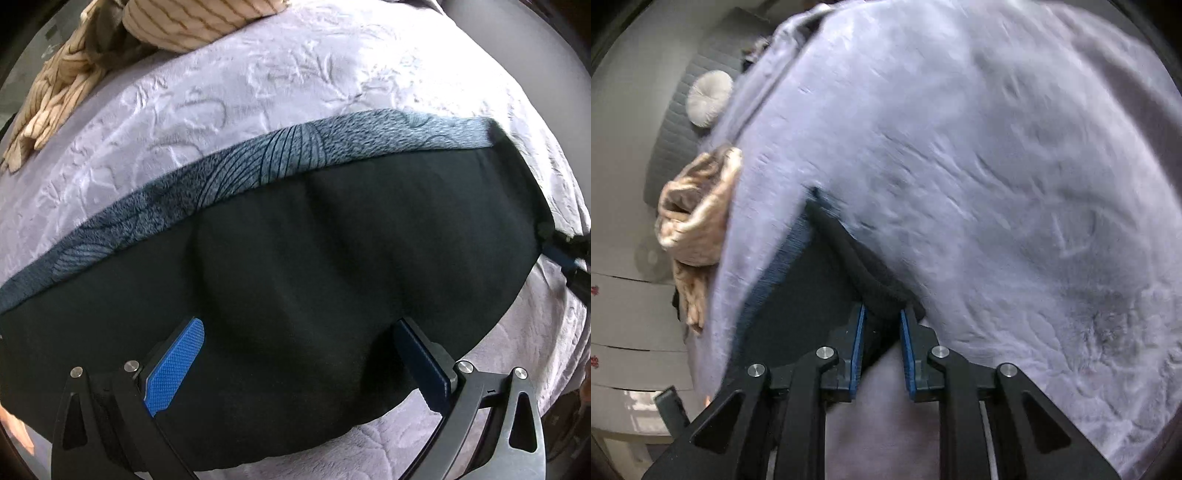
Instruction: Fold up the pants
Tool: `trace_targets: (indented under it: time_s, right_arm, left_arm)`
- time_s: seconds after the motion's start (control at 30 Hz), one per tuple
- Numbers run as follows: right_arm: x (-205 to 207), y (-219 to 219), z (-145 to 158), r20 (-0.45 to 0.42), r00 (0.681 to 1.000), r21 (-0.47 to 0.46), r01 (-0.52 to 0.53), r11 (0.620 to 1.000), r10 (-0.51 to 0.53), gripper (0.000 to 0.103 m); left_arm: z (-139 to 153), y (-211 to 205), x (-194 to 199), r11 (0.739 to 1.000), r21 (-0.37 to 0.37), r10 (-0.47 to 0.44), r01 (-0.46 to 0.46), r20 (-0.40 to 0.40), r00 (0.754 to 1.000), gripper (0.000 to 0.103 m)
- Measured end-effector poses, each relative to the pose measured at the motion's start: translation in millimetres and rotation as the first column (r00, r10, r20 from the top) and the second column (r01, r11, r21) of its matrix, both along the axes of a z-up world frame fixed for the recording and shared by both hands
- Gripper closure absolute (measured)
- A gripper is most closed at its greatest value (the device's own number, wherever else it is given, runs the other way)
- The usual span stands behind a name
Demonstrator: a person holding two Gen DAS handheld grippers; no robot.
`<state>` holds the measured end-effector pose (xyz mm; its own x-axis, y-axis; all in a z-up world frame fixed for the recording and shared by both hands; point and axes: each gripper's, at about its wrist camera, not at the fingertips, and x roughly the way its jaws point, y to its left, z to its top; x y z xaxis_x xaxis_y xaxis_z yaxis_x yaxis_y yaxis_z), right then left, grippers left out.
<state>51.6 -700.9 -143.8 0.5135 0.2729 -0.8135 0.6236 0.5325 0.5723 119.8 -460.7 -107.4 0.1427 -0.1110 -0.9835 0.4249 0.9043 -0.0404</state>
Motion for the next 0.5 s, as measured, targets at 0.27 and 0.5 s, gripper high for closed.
trace_targets:
  time_s: [0.27,0.5]
  right_arm:
    - [-22.3,18.4,8.9,0.005,0.995,0.047,-0.102,0.994,0.102,0.065]
    - [-24.5,35.6,1.3,0.013,0.995,0.102,-0.097,0.990,0.096,0.061]
  left_arm:
    - [3.5,-3.4,-6.6,1.000,0.005,-0.003,0.003,-0.004,1.000,0.000]
    - [10.3,-3.8,6.1,1.000,-0.008,0.010,-0.010,-0.011,1.000,0.000]
